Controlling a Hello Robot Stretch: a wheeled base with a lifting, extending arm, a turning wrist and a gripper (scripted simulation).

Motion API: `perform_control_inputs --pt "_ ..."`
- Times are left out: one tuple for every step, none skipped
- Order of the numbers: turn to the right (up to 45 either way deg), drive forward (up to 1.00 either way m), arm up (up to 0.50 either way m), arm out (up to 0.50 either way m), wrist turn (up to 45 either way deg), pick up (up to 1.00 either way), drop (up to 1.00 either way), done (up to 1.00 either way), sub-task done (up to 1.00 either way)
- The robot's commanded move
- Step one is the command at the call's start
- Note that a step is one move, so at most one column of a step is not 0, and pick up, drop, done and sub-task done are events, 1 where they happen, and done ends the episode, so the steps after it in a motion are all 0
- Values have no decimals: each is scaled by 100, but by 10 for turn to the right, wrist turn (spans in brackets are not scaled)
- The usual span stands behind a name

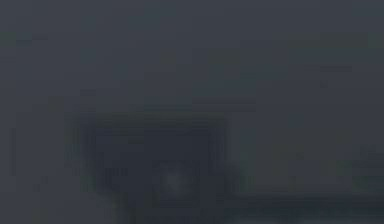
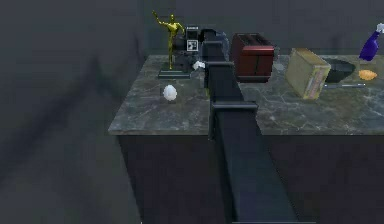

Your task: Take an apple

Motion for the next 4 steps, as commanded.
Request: perform_control_inputs --pt "0 0 -10 0 0 0 0 0 0" --pt "0 0 0 0 0 100 0 0 0" --pt "0 0 10 0 0 0 0 0 0" --pt "0 0 0 0 0 0 0 100 0"
